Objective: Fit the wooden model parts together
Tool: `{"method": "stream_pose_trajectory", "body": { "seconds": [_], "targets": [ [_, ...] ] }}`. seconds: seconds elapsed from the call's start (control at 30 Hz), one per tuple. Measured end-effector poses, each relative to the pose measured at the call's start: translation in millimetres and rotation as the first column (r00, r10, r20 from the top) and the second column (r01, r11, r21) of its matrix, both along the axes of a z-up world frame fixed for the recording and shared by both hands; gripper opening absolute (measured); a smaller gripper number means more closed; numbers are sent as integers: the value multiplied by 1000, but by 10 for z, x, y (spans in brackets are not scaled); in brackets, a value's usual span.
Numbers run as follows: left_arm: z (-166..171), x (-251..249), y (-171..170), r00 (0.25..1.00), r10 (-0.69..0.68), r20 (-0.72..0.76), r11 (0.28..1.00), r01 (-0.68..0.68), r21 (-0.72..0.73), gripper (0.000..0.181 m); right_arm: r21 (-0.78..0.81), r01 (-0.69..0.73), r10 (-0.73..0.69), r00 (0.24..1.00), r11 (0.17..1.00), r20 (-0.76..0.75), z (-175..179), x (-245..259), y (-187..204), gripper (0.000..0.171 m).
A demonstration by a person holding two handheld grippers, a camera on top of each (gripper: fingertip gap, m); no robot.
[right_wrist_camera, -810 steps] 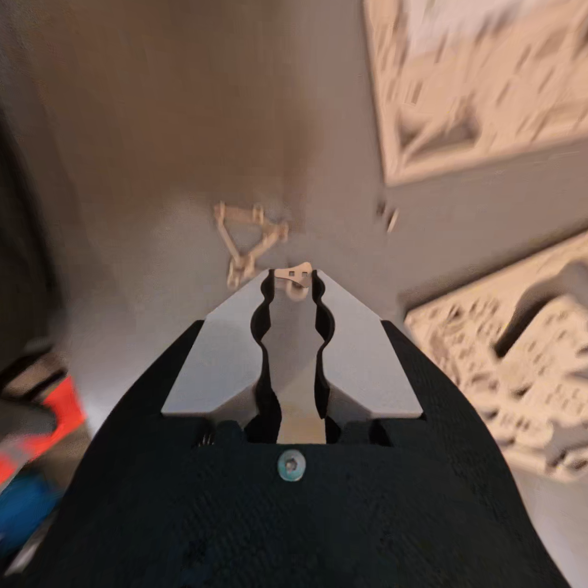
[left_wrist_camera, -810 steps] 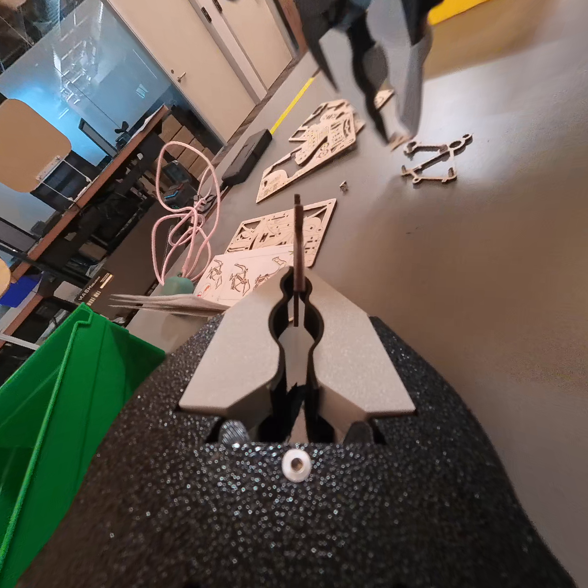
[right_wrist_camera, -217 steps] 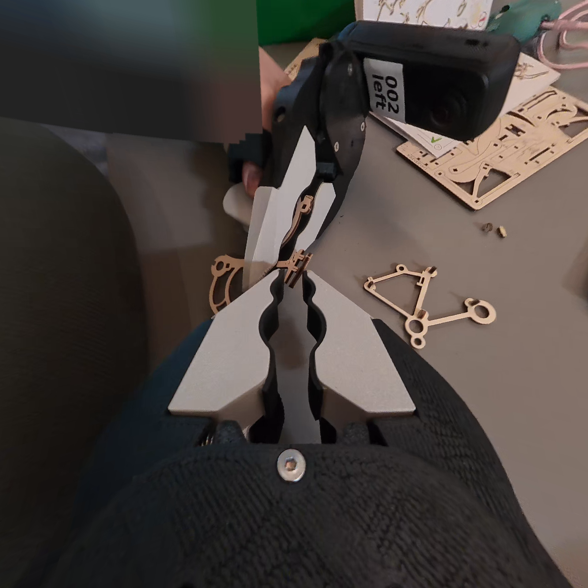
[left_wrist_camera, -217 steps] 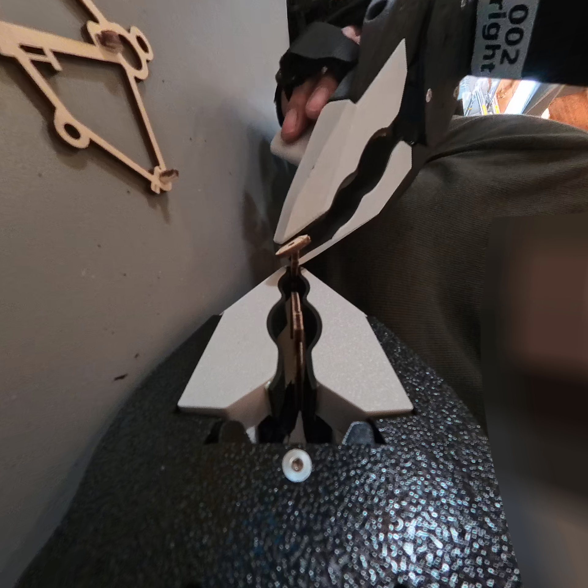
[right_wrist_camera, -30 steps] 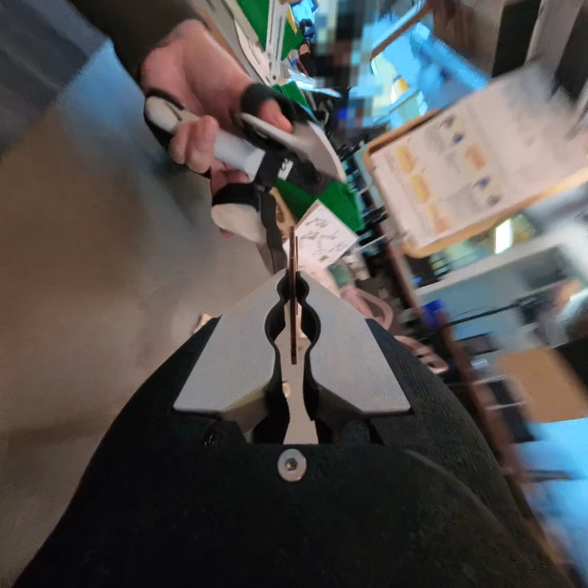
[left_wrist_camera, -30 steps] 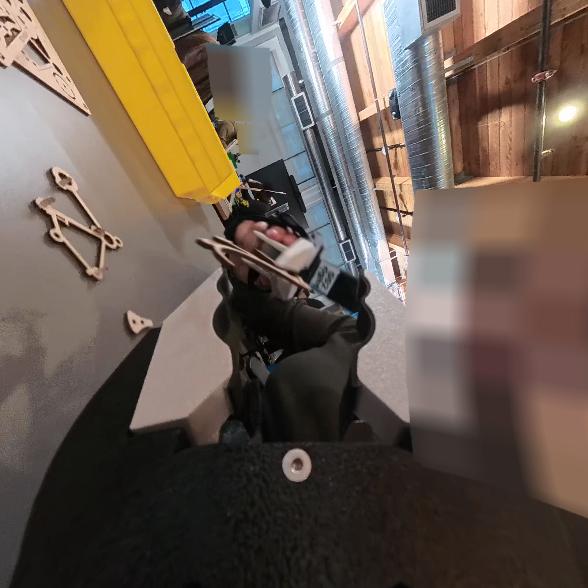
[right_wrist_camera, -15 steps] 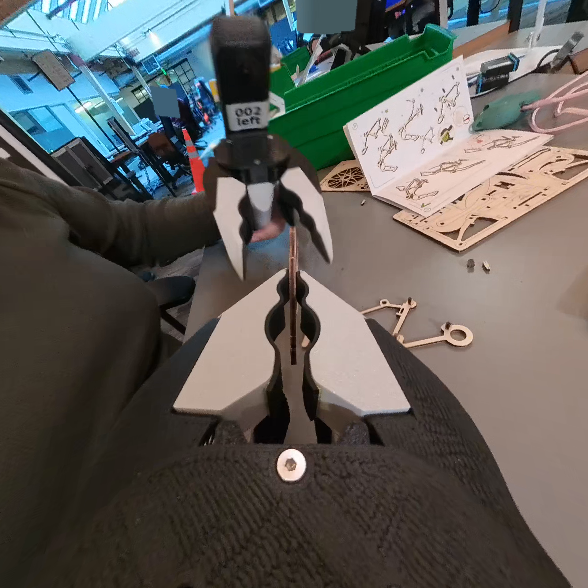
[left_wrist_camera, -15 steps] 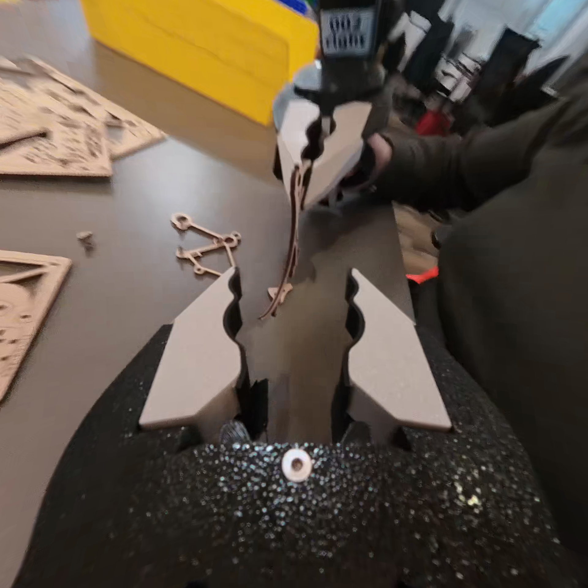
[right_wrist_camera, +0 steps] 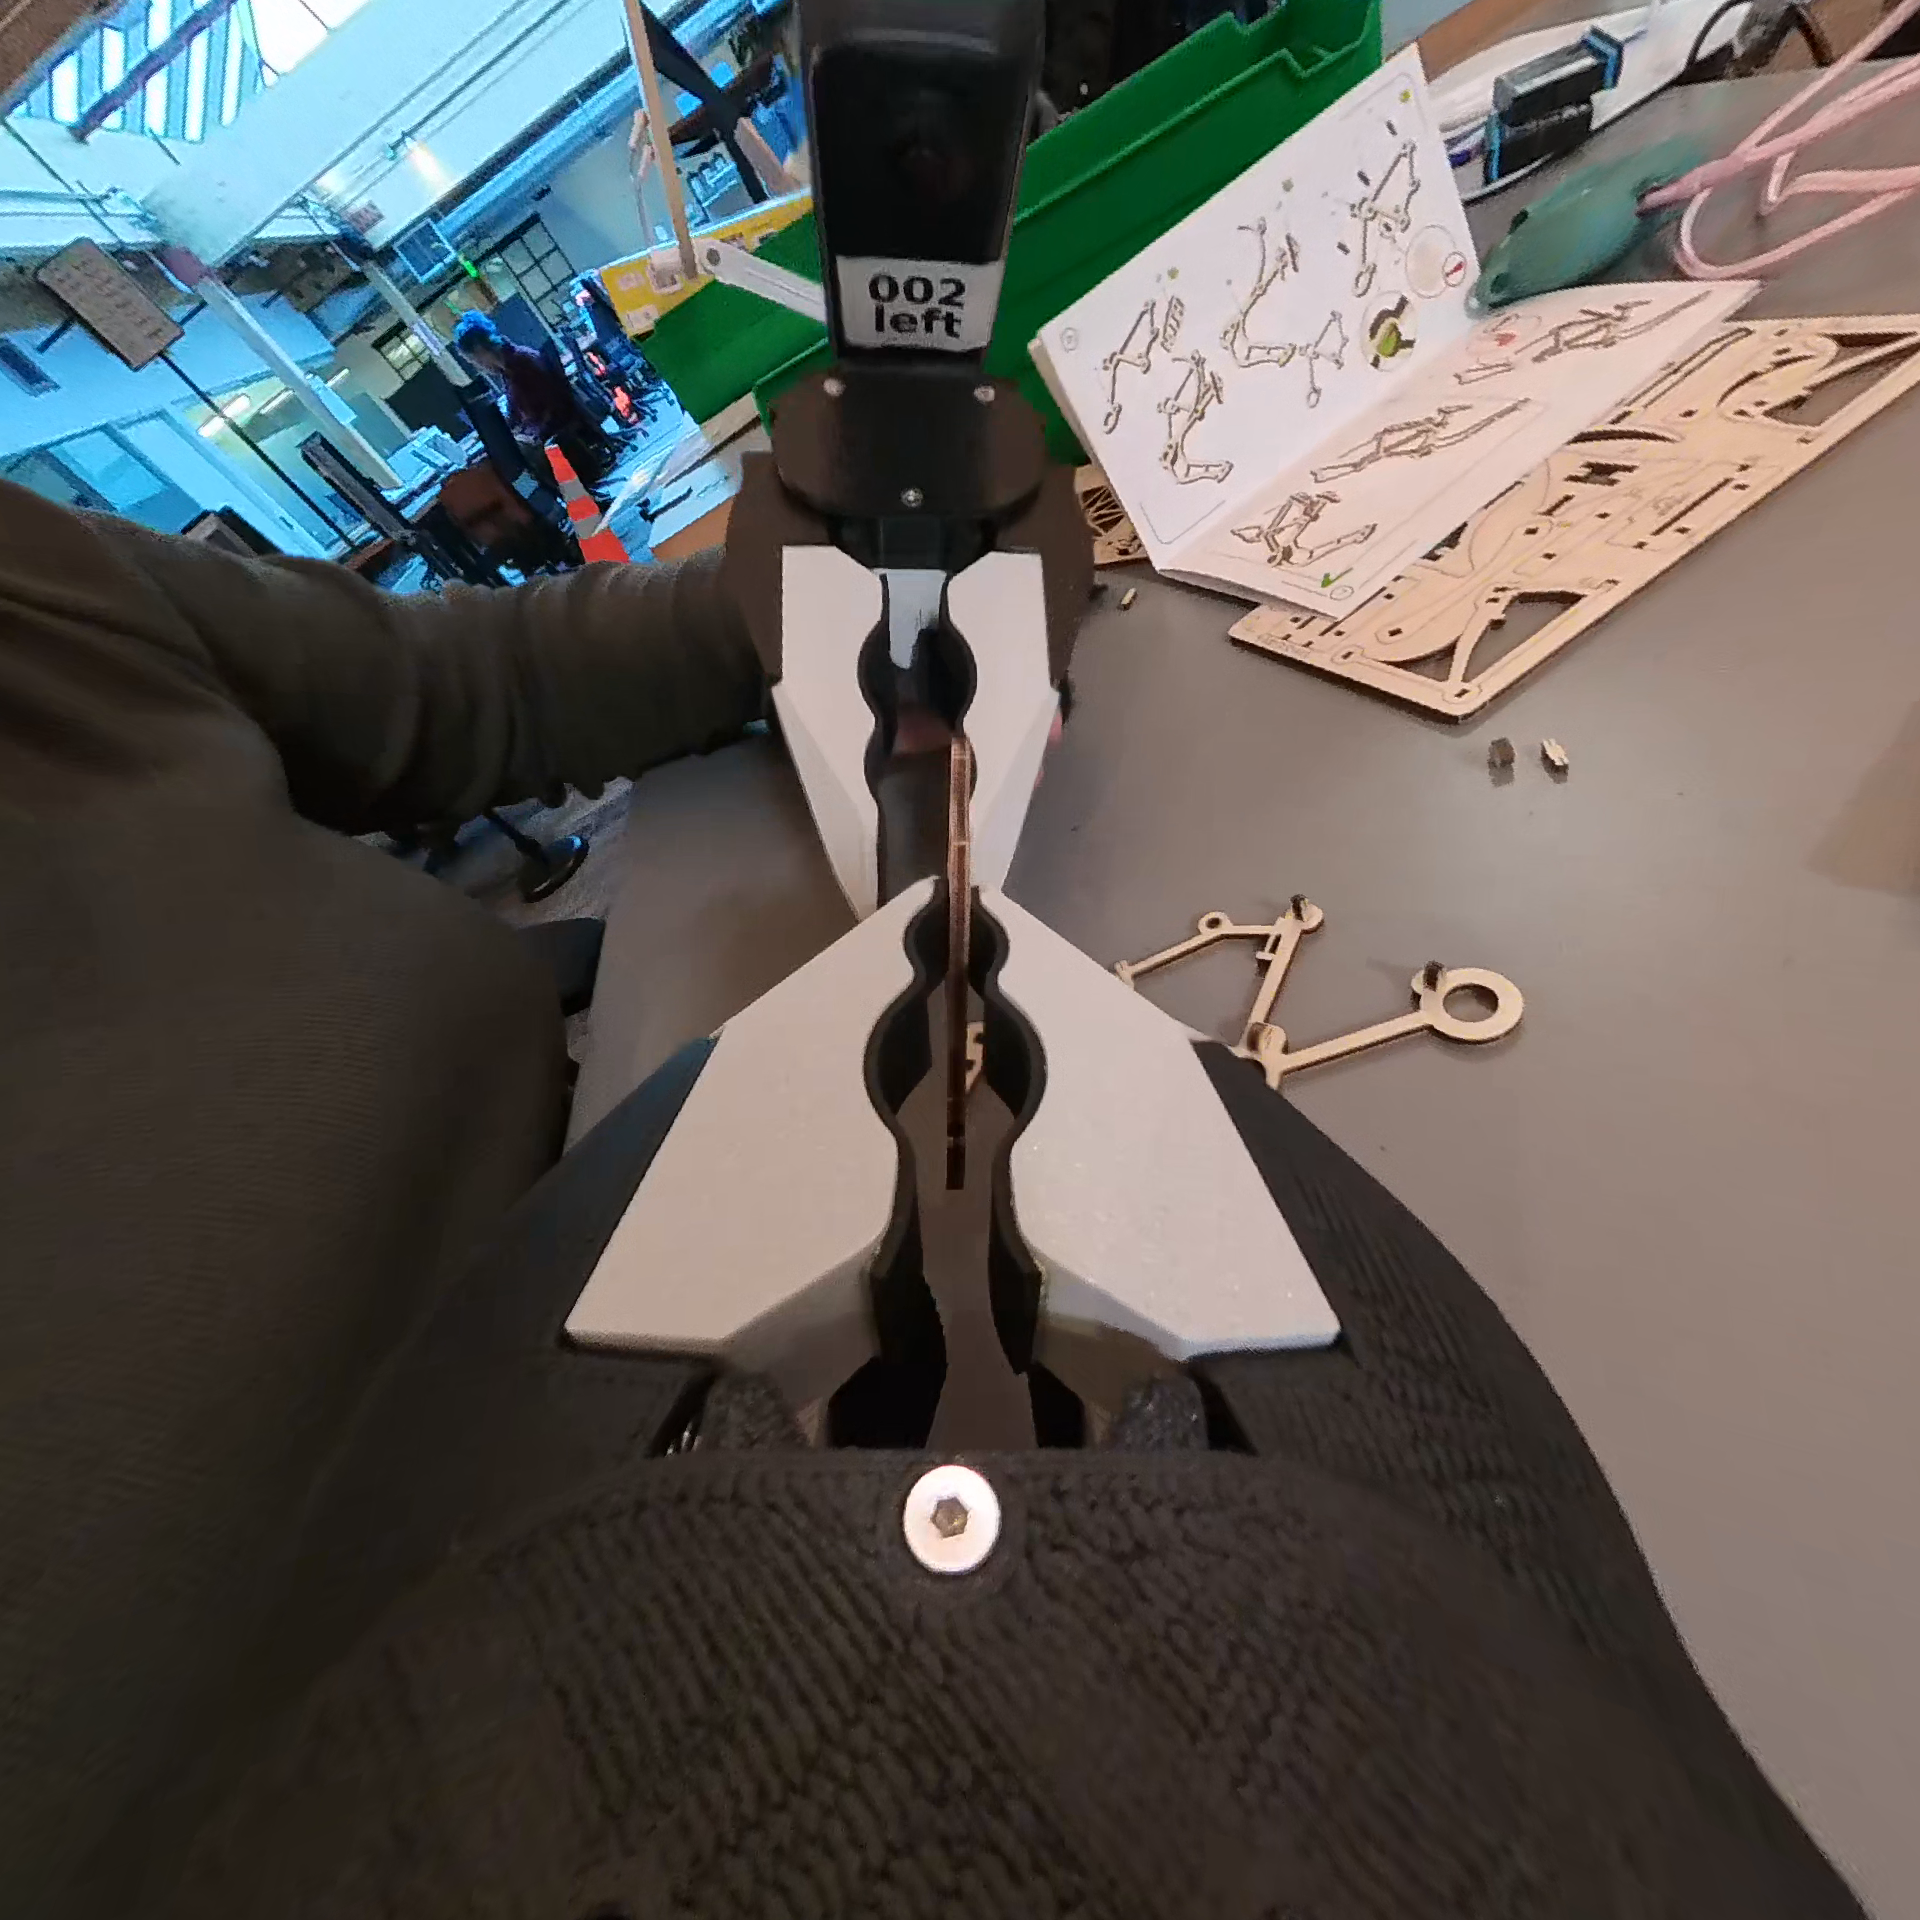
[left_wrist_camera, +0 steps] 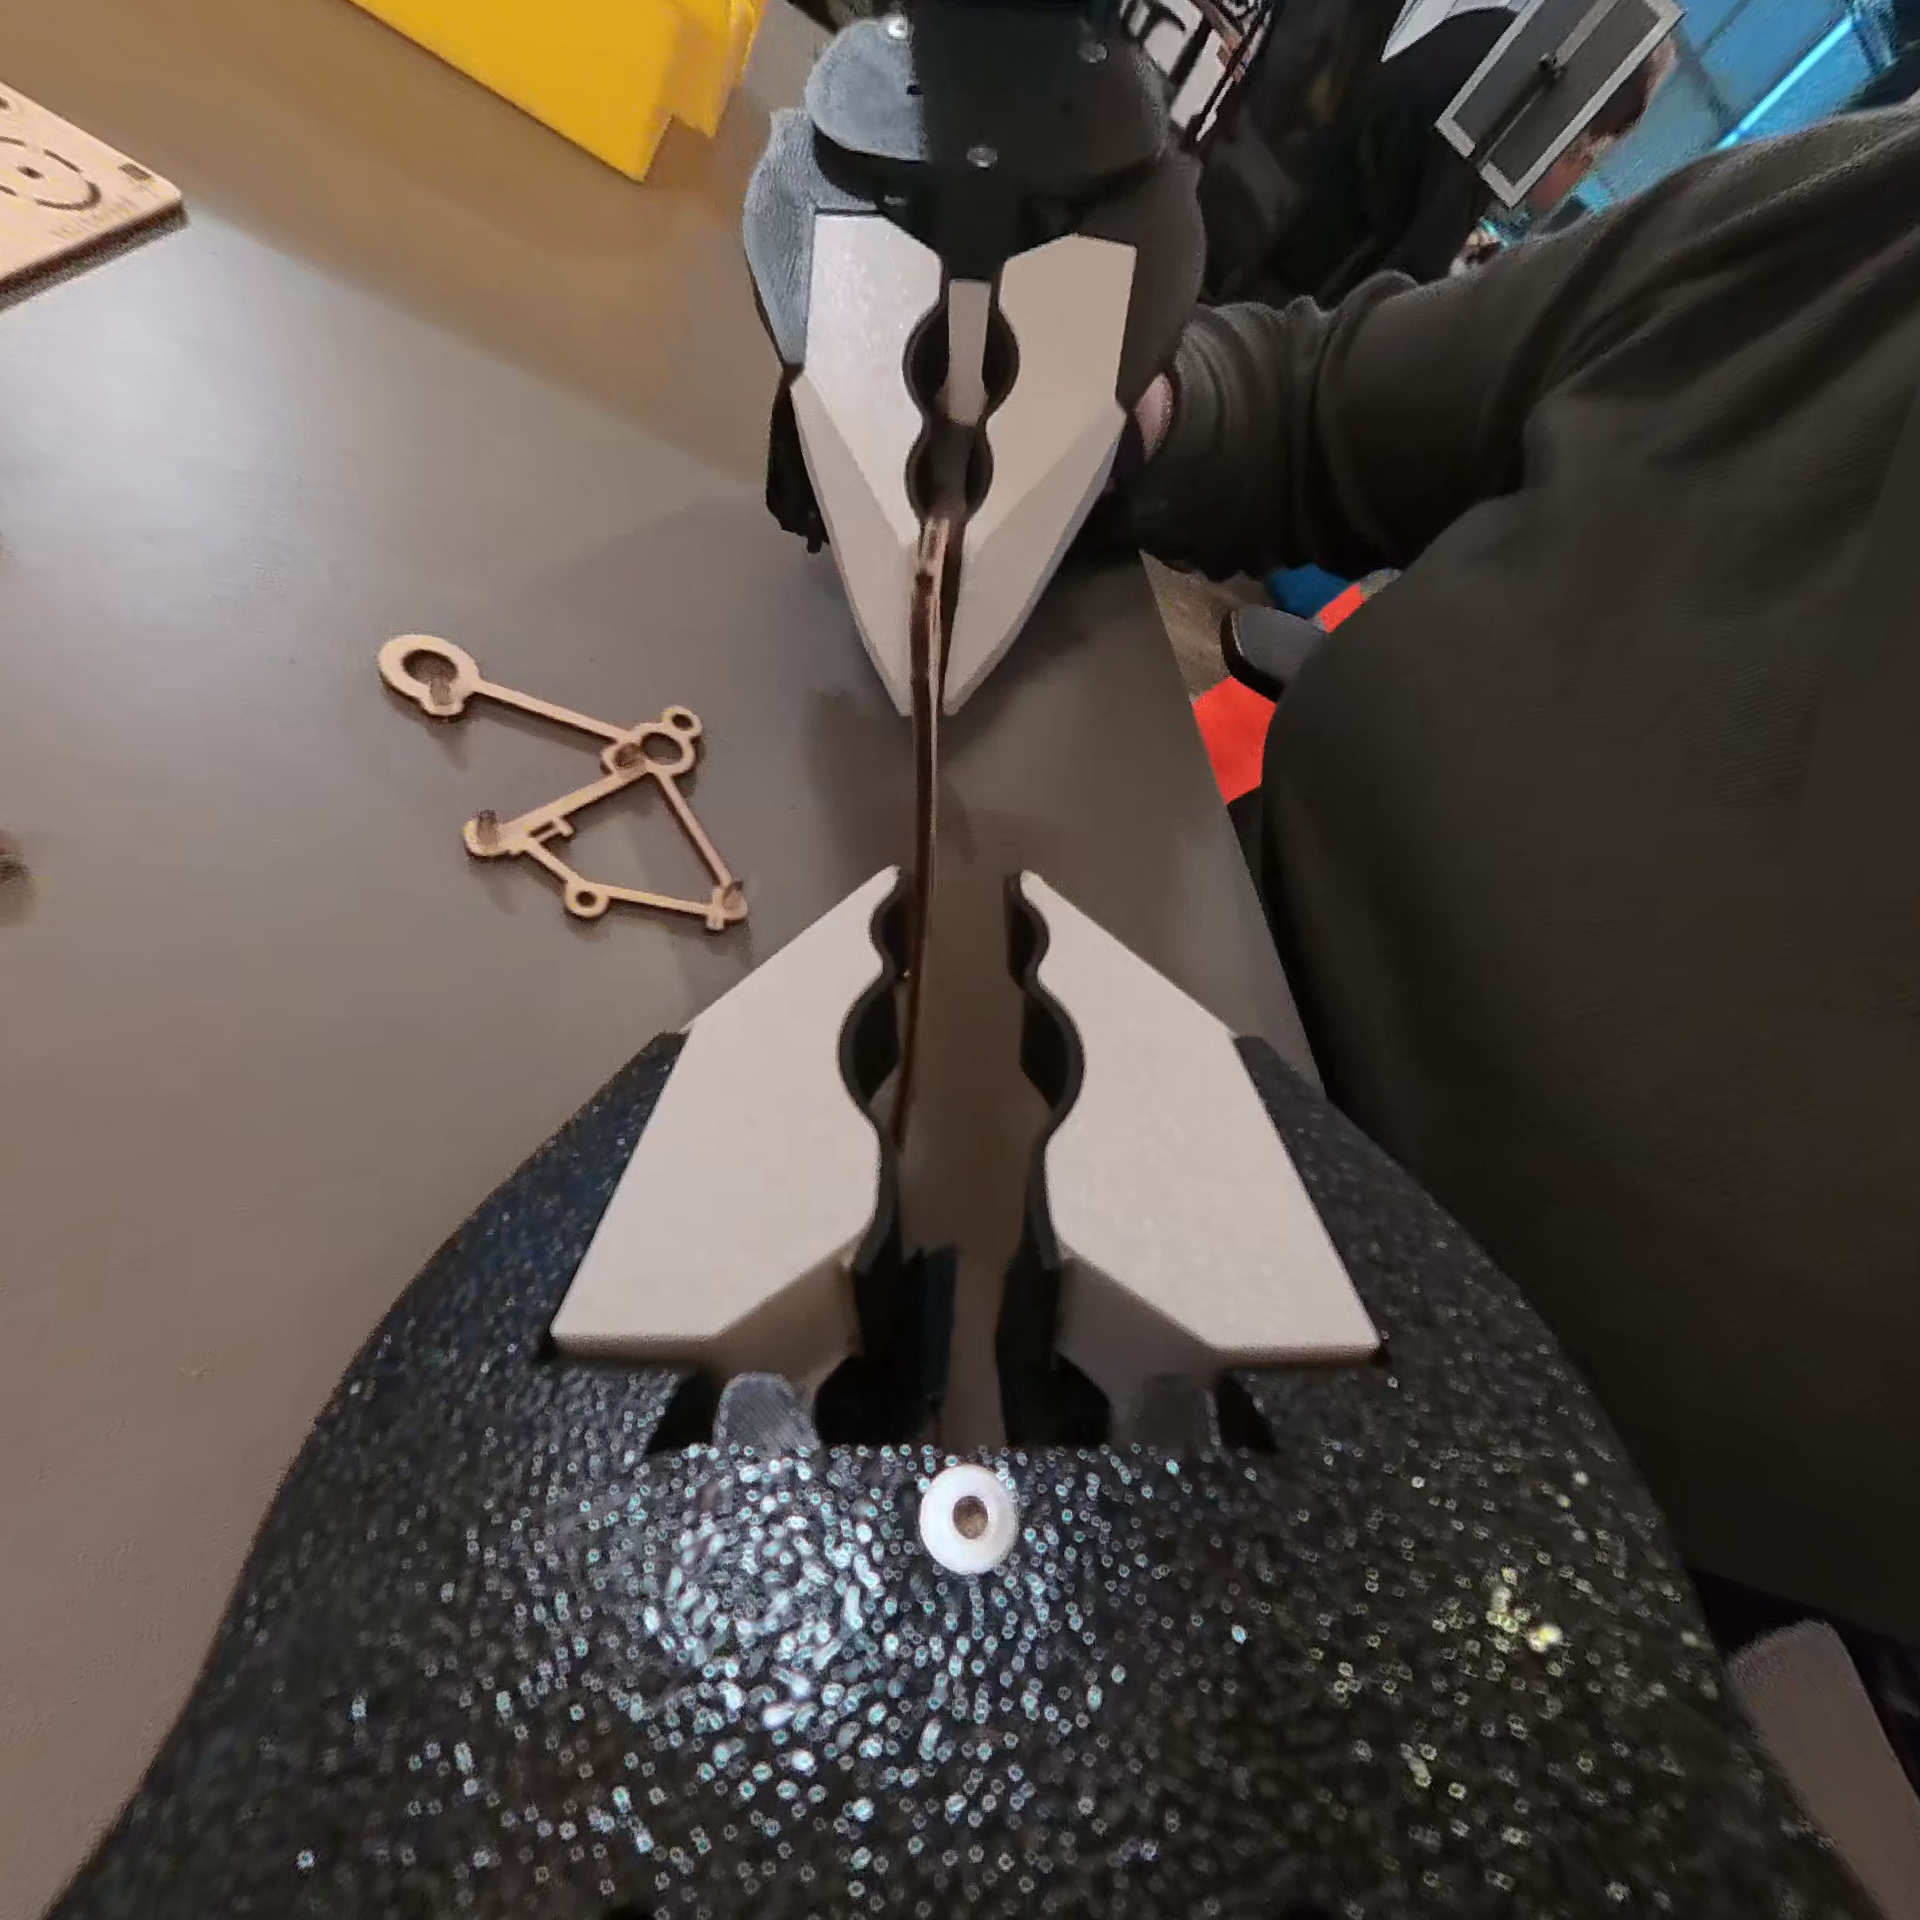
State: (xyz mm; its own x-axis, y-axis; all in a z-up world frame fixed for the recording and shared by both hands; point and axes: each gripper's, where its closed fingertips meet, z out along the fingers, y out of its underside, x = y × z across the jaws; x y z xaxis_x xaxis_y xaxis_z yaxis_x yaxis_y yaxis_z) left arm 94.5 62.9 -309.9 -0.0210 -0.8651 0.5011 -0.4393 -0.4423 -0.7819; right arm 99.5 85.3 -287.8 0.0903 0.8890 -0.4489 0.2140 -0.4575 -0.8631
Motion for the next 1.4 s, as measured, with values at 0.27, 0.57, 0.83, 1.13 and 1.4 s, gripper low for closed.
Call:
{"method": "stream_pose_trajectory", "body": {
  "seconds": [0.27, 0.57, 0.83, 1.13, 1.4],
  "targets": [
    [-77, -115, -19, 994, -57, -93, 998, 57, 4, 16, -22, -2, 2, 1000, 1000, -4, -34, 1, 16, 0],
    [-56, -174, -3, 995, -45, -88, 999, 46, 4, 16, -31, 7, -8, 1000, 999, -24, -15, 14, 35, 0],
    [-41, -194, 50, 997, -16, -73, 1000, 16, -6, 13, -46, 20, -21, 999, 999, -32, -5, 19, 58, 0],
    [-106, -215, 76, 995, -8, -96, 1000, 7, -3, 0, -53, -24, 25, 999, 998, 31, -80, 27, -30, 0],
    [-56, -213, 89, 997, 2, -73, 1000, -1, 15, 0, -11, -63, 64, 995, 998, 81, -89, 58, -95, 0]
  ]
}}
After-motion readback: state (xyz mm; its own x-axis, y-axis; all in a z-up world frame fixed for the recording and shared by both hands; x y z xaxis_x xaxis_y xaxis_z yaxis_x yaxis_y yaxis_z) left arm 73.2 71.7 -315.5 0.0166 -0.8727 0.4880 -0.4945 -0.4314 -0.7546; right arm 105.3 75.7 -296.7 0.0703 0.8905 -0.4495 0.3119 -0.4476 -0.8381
